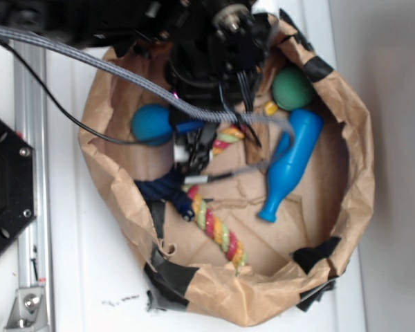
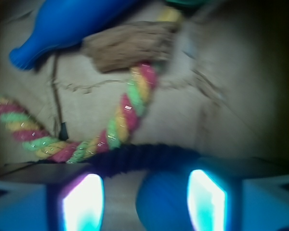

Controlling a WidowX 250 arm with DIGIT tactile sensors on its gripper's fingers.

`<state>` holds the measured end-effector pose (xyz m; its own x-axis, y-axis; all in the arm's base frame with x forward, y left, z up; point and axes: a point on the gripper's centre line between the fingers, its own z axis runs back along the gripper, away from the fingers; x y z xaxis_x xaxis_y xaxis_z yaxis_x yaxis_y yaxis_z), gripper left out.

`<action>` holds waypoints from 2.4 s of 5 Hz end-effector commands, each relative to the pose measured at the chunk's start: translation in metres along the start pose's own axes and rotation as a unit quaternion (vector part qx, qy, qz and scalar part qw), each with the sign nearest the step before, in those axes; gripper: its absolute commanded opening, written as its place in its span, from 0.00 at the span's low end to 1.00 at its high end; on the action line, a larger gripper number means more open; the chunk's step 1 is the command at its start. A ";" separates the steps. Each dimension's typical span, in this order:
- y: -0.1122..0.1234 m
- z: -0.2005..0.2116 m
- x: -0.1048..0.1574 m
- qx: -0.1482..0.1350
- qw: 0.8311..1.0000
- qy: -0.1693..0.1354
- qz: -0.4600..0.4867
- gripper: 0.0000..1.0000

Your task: Grab the blue ball.

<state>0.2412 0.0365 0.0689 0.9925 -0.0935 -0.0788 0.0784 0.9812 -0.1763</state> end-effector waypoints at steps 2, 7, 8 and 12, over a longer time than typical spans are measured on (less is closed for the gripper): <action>-0.005 -0.016 -0.015 0.005 0.970 0.068 -0.232 1.00; -0.031 -0.056 -0.020 -0.022 0.966 0.033 -0.256 0.42; -0.026 -0.045 -0.017 -0.014 0.968 0.028 -0.250 0.00; -0.018 0.050 0.019 0.072 0.973 -0.055 -0.212 0.00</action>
<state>0.2591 0.0200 0.0936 0.8787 -0.4770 0.0181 0.4769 0.8756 -0.0761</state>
